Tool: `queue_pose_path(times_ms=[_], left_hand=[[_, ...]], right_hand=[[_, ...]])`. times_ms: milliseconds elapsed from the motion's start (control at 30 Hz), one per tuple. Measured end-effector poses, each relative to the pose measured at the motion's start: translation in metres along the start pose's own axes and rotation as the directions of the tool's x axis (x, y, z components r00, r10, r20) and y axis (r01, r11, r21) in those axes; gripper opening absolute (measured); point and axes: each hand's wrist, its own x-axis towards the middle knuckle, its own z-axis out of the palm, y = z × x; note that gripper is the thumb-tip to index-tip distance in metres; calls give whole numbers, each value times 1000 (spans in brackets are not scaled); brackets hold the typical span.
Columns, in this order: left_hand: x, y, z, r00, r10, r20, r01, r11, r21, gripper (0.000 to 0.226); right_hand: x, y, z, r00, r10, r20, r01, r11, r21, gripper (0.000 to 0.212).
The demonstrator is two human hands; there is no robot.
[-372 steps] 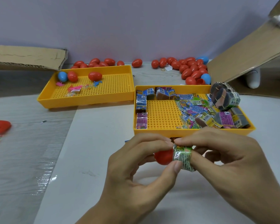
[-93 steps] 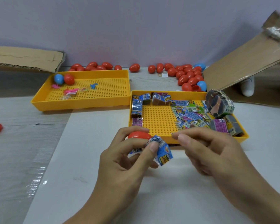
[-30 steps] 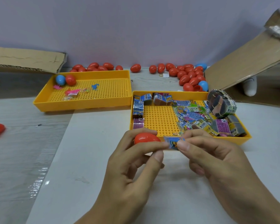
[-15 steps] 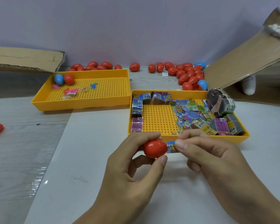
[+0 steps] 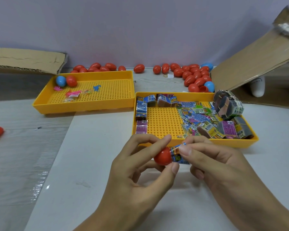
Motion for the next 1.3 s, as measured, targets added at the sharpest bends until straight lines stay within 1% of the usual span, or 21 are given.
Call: queue_pose_path(times_ms=[33, 133, 200, 333, 433, 500, 600, 667, 733, 833, 900, 967, 1033, 1100, 1167, 1233, 1300], left_hand=[[0, 0, 0, 1000, 2, 0, -2, 1000, 2, 44], [0, 0, -1, 1000, 9, 1, -9, 1000, 16, 44], [0, -1, -1, 1000, 14, -2, -14, 1000, 23, 43], [0, -1, -1, 999, 32, -18, -31, 999, 34, 44], [0, 0, -1, 999, 39, -28, -39, 999, 28, 46], [-1, 0, -1, 997, 70, -31, -69, 997, 35, 46], [-2, 3, 0, 992, 119, -34, -116, 990, 74, 48], [-3, 4, 0, 989, 138, -50, -133, 988, 83, 44], [-4, 4, -1, 987, 154, -50, -148, 983, 104, 36], [-4, 4, -1, 976, 215, -38, -205, 964, 167, 32], [-5, 3, 0, 965, 254, -67, -237, 952, 194, 30], [-5, 3, 0, 963, 256, -82, -237, 954, 186, 27], [-4, 3, 1, 966, 247, -77, -229, 955, 189, 25], [-2, 3, 0, 969, 236, -71, -218, 954, 207, 26], [-2, 4, -1, 973, 219, -71, -199, 956, 217, 28], [-2, 5, -1, 982, 181, -56, -166, 962, 215, 33], [0, 4, -2, 991, 123, -58, -108, 971, 213, 35]], right_hand=[[0, 1, 0, 1000, -15, -5, 15, 1000, -8, 61], [0, 2, 0, 996, -87, -37, 84, 994, -67, 42], [-1, 3, 0, 993, -114, -40, 110, 990, -92, 36], [-1, 5, 0, 992, -123, -38, 118, 987, -109, 37], [-1, 1, -1, 984, -174, -30, 167, 973, -161, 49], [-3, -2, -1, 974, -225, -21, 214, 951, -223, 41], [-5, -7, -1, 942, -337, 7, 313, 867, -387, 30], [-6, -10, -1, 933, -359, 25, 340, 859, -382, 29], [-6, -11, 0, 944, -329, 36, 322, 890, -323, 28], [-8, -10, -1, 953, -301, -37, 281, 922, -265, 21], [-8, -10, -2, 957, -274, -97, 253, 950, -184, 28], [-7, -11, -3, 964, -244, -106, 229, 964, -137, 31], [-5, -11, -4, 969, -240, -61, 227, 959, -171, 23], [-5, -12, -4, 977, -215, -9, 209, 957, -199, 24], [-5, -14, -3, 988, -152, 12, 152, 971, -185, 26], [-3, -16, -3, 997, -66, 32, 70, 986, -150, 23], [-2, -17, -4, 998, 20, 67, -12, 993, -120, 28]])
